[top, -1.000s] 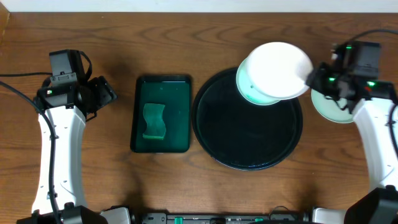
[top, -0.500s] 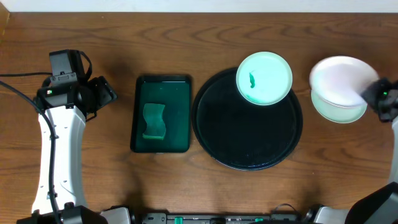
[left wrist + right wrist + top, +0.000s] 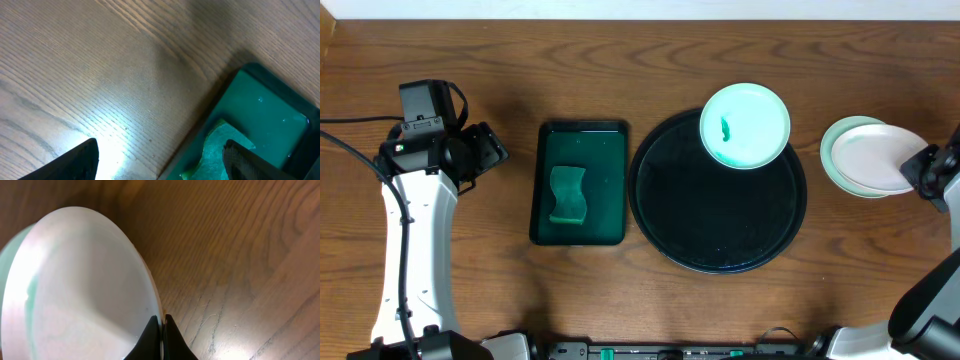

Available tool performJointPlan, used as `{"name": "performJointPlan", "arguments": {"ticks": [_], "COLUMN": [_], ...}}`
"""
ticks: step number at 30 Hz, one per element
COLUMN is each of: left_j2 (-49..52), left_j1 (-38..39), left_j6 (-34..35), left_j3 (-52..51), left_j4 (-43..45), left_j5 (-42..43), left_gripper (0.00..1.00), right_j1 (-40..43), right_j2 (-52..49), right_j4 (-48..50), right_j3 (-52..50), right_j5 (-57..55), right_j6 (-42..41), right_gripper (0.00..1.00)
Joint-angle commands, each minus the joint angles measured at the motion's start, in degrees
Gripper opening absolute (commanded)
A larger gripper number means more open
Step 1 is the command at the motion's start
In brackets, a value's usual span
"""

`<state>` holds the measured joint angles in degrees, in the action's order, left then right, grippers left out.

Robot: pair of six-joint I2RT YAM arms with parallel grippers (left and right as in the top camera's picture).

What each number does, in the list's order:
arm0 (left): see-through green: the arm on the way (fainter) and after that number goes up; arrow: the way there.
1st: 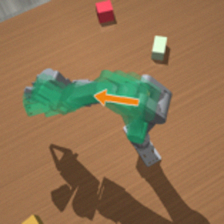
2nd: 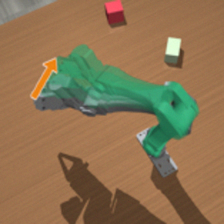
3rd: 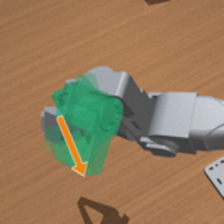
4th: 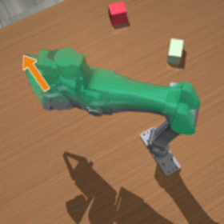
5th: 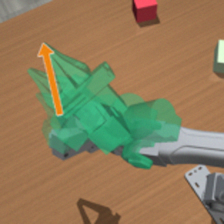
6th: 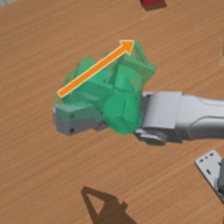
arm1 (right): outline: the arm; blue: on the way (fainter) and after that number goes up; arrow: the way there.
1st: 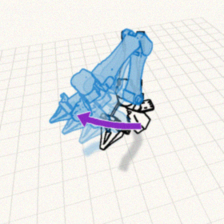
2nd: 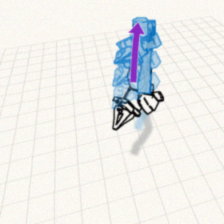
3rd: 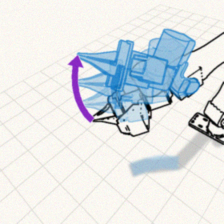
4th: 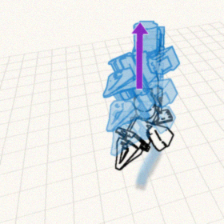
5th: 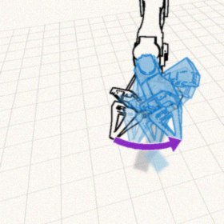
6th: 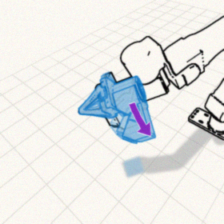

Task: Clean dirty plates on tray and stack at the side
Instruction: 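Lower the white plate onto the right plate and open right gripper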

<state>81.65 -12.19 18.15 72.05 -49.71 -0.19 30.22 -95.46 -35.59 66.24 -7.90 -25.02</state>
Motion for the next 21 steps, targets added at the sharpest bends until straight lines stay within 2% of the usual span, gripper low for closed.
{"name": "performJointPlan", "arguments": {"ticks": [1,2,3,7,10,15,21], "left_j2": [-0.04,-0.04,-0.04,-0.04,-0.04,-0.04,-0.04], "left_j1": [-0.17,-0.17,-0.17,-0.17,-0.17,-0.17,-0.17], "left_j6": [0.09,0.09,0.09,0.09,0.09,0.09,0.09], "left_j3": [0.61,0.61,0.61,0.61,0.61,0.61,0.61], "left_j4": [-0.22,-0.22,-0.22,-0.22,-0.22,-0.22,-0.22], "left_j5": [-0.5,-0.5,-0.5,-0.5,-0.5,-0.5,-0.5], "left_gripper": [0.79,0.79,0.8,0.8,0.79,0.79,0.8], "right_j1": [0.33,0.33,0.33,0.09,0.07,-1.25,-5.97], "right_j2": [-1.75,-2.01,-2.14,-2.21,-2.21,-2.21,-2.21], "right_j4": [0.76,1.05,1.14,1.16,1.6,2.49,3.26], "right_j3": [-0.2,-0.2,-0.2,-0.2,-0.2,-0.2,-0.2], "right_j5": [-0.85,-0.39,-0.13,0.74,4.46,11.08,11.19], "right_j6": [-0.63,-0.63,-0.61,-0.5,2.38,7.65,10.95], "right_gripper": [0.02,0.04,0.12,0.47,0.62,0.67,0.71]}}
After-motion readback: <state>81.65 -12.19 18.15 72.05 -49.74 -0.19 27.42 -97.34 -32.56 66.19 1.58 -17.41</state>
